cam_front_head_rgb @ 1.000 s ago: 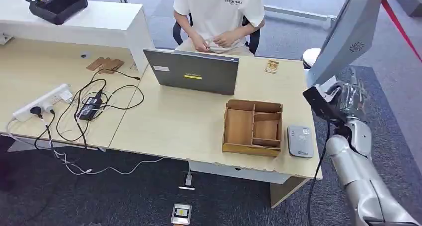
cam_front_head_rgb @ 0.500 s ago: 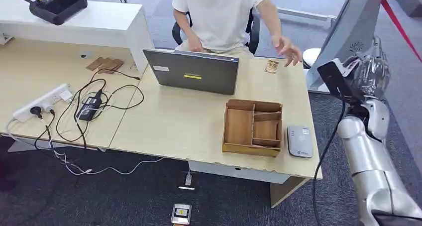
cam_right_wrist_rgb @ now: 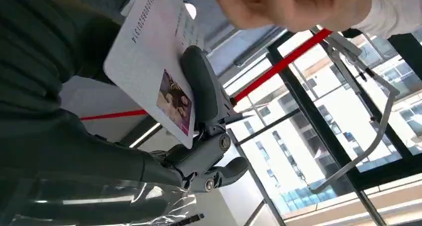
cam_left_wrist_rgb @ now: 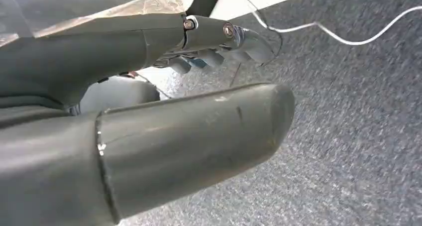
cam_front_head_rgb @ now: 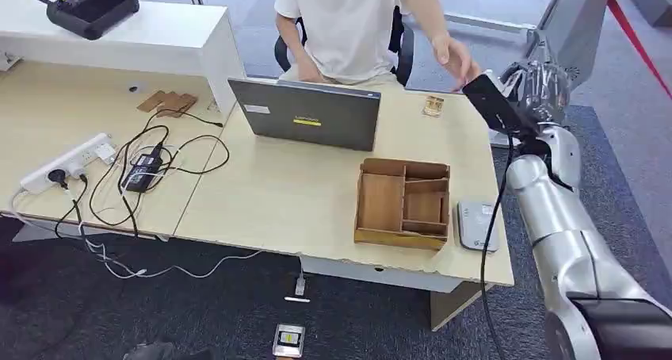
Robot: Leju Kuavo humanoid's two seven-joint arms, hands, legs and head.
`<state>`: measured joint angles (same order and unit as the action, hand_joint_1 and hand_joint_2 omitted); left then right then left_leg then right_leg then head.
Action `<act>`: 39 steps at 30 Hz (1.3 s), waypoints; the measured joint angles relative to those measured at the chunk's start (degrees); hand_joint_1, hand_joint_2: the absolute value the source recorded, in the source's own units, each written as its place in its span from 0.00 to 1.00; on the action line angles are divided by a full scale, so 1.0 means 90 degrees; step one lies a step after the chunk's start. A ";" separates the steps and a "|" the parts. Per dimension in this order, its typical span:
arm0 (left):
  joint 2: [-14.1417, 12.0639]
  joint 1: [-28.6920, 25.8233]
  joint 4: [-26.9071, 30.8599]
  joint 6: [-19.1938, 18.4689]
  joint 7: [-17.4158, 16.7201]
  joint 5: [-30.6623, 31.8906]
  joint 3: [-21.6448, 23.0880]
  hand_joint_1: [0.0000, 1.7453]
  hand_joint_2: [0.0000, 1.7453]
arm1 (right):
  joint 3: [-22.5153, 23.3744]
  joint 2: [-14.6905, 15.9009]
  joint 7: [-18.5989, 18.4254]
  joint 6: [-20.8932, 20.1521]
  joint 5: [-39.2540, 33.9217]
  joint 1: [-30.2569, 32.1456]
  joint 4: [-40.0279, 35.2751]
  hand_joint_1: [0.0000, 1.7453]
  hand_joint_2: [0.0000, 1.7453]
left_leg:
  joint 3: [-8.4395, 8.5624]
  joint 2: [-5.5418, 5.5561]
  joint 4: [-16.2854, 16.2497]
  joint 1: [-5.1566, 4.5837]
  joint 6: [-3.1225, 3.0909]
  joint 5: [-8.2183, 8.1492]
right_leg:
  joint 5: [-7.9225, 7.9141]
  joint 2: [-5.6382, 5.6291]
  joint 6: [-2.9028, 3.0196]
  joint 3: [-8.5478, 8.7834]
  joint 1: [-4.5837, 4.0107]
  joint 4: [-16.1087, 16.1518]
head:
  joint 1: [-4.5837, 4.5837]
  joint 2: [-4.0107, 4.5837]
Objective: Pass the card to the sensor for recognition and then transmit it.
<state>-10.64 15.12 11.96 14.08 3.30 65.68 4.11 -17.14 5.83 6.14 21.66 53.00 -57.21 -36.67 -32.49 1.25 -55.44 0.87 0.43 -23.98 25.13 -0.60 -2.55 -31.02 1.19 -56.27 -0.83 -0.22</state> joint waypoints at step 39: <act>0.0097 0.0311 0.0002 -0.0235 0.0010 0.0160 0.0340 0.00 0.00 | -0.0024 -0.0087 0.0105 0.0337 -0.0457 -0.0111 0.1083 0.00 1.00 | 0.0002 -0.0004 -0.0001 0.0000 0.0000 0.0000 | -0.0001 -0.0001 0.0000 -0.0001 0.0000 0.0001 | 0.0000 0.0000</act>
<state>-9.77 17.92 11.98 11.96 3.39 67.12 7.17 -17.35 5.05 7.08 24.70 48.89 -58.21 -26.93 -32.47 1.22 -55.46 0.87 0.43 -23.99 25.13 -0.61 -2.55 -31.04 1.19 -56.26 -0.83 -0.22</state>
